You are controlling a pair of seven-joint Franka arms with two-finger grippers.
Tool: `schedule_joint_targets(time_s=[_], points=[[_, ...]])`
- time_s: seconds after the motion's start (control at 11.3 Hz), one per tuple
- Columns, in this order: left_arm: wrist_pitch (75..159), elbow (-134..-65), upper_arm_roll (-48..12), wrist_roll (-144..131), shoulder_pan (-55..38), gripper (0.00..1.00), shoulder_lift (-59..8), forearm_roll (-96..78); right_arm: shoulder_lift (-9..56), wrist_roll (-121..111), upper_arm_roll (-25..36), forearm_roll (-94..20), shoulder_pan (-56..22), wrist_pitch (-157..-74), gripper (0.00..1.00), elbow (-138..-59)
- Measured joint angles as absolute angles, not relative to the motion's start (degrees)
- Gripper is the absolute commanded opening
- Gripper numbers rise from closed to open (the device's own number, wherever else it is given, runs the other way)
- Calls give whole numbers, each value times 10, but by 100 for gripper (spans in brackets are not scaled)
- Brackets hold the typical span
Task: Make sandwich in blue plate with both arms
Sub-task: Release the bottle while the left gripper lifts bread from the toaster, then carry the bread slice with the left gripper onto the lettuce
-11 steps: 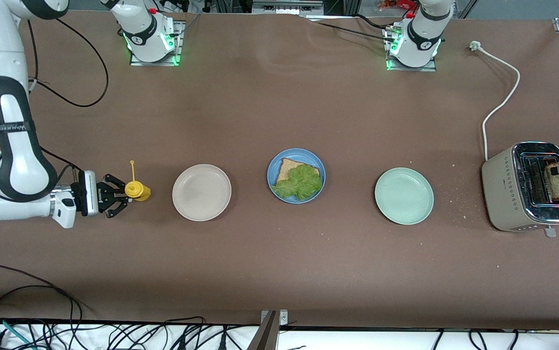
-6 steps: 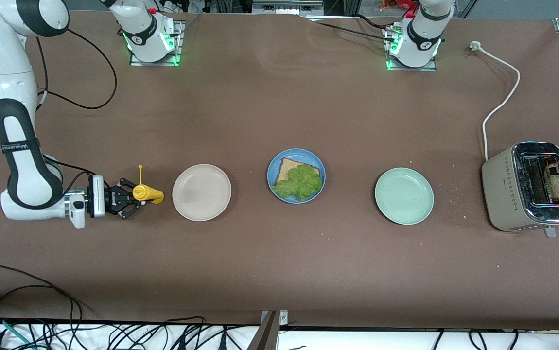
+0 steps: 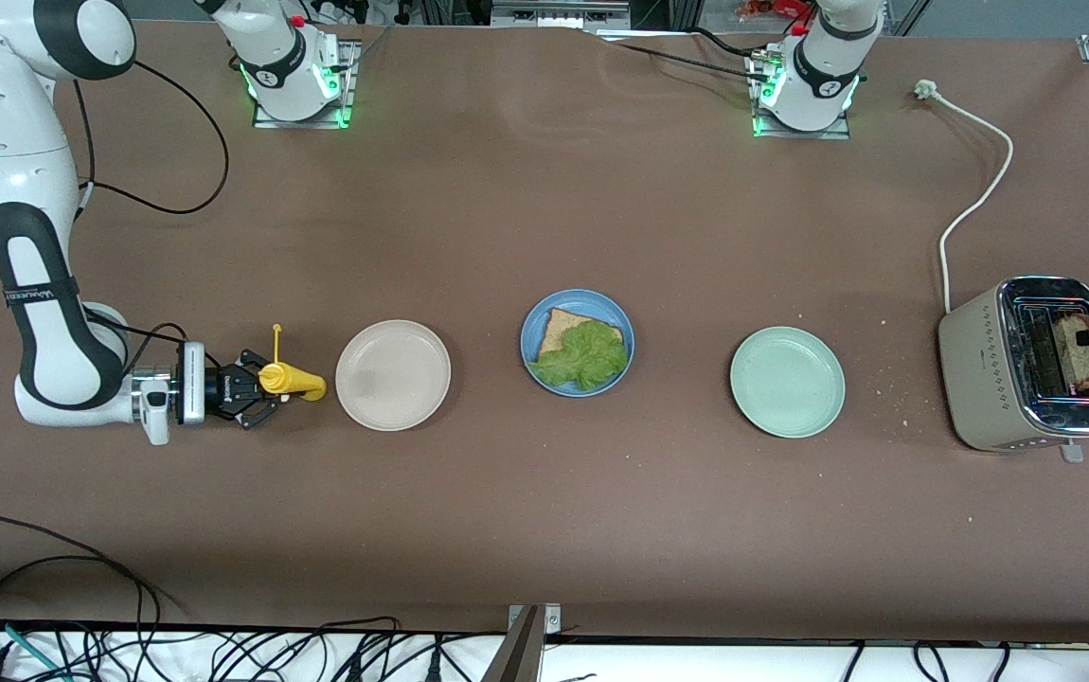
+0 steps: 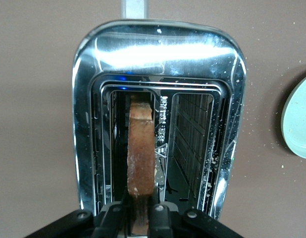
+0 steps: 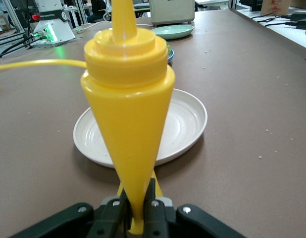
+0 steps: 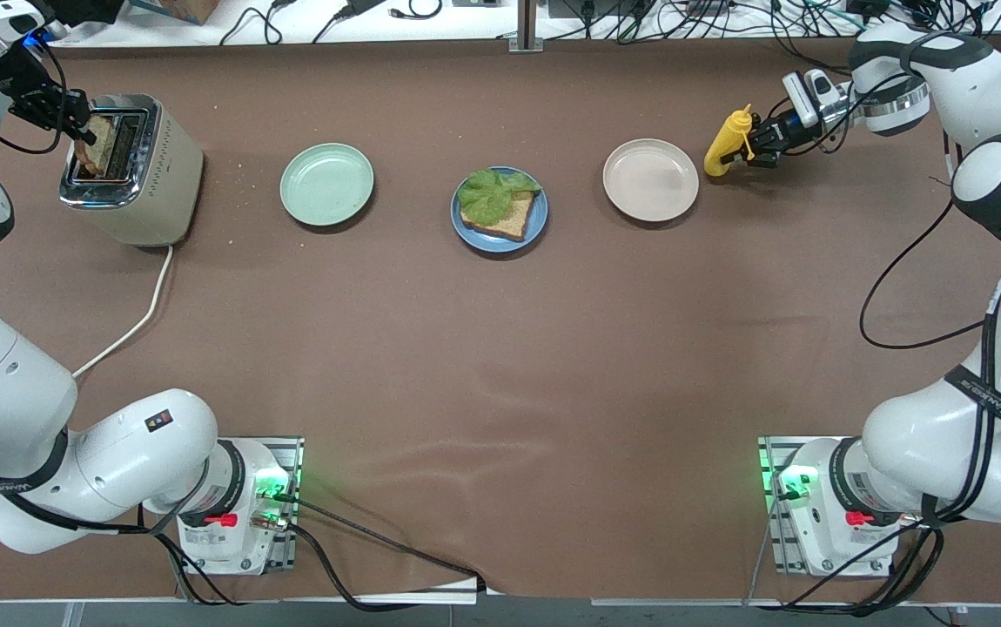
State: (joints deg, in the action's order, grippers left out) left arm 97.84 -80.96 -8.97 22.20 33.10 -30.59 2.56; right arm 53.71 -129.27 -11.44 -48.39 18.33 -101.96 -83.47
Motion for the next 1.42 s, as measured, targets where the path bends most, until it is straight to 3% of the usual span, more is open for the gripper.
schedule_joint_targets(time_s=[0.35, 0.8, 1.06, 1.42], points=[[950, -801, -92, 222, 329, 0, -290, 27, 537, -1328, -104, -484, 192, -1041, 100, -832], [850, -787, -110, 222, 287, 0, -210, 50, 513, -1329, -60, -478, 193, -1047, 100, -830], [771, -787, -133, 220, 226, 0, -188, 49, 422, -1211, -45, -413, 191, -1060, 100, -856], [725, -808, -188, 136, 169, 0, -204, -80, 231, -889, -43, -270, 138, -1087, 100, -948]])
